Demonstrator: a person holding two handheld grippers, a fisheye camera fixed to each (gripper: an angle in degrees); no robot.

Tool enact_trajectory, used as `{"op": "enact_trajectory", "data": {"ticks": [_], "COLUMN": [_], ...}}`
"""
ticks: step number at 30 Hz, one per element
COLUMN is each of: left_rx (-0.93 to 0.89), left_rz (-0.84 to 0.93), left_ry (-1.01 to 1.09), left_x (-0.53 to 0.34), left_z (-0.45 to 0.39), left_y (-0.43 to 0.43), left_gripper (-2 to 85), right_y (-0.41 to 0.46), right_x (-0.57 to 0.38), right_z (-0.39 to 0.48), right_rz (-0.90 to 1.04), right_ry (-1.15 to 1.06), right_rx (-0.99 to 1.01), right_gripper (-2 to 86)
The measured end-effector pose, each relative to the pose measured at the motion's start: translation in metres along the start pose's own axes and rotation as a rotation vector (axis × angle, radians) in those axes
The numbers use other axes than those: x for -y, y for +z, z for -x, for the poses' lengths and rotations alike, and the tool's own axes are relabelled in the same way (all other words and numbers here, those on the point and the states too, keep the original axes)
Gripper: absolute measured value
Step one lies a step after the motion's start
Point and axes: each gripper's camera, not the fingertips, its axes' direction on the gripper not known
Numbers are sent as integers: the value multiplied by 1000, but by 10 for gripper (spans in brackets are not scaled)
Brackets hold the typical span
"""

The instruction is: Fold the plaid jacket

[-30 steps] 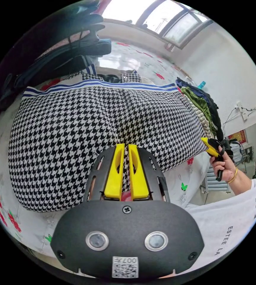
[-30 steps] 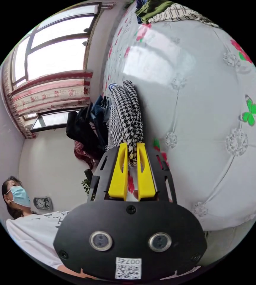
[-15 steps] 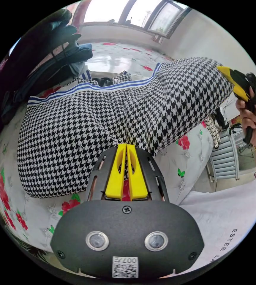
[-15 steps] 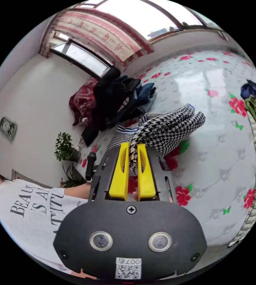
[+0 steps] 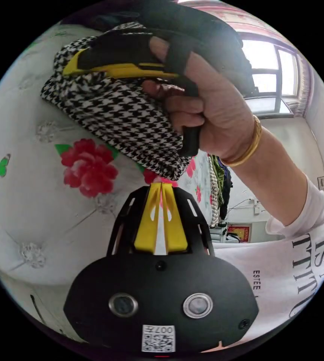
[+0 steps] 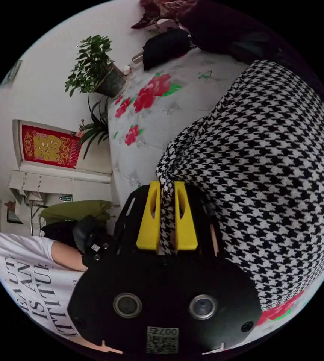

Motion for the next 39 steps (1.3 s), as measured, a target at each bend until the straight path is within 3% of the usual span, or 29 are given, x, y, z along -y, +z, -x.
{"op": "enact_trajectory", "data": {"ticks": [4, 7, 9, 11, 15, 19, 23, 27, 32, 35, 39], "left_rx": [-29, 27, 99, 180, 147, 174, 403, 472, 421, 392, 384], "left_rz": [-132, -233, -272, -283, -235, -60, 28, 180, 373, 395, 371], "left_ry": [-160, -190, -166, -94, -44, 14, 188, 321, 526, 587, 619], "left_x": [-52, -64, -55, -24, 43, 106, 118, 120, 122, 148, 220], "left_z": [41, 54, 54, 51, 55, 40, -16, -63, -143, -183, -224], "left_y": [-58, -98, -119, -136, -135, -94, -68, -32, 59, 109, 170], "left_gripper": [1, 39, 62, 95, 100, 54, 21, 14, 23, 26, 29], "right_y": [-46, -110, -144, -179, -182, -120, -118, -135, -176, -205, -264], "right_x": [-37, -112, -161, -218, -261, -255, -288, -348, -505, -563, -570], "right_z": [0, -11, -38, -100, -201, -275, -295, -296, -307, -332, -402], "right_rz": [-174, -395, -514, -635, -675, -528, -585, -612, -768, -883, -1074], "right_ry": [-52, -32, 68, 313, 557, 627, 588, 596, 789, 915, 978], "right_rx": [138, 88, 2, -68, 73, 362, 395, 359, 282, 230, 146], "right_gripper": [86, 102, 116, 135, 149, 133, 96, 78, 73, 74, 79]}}
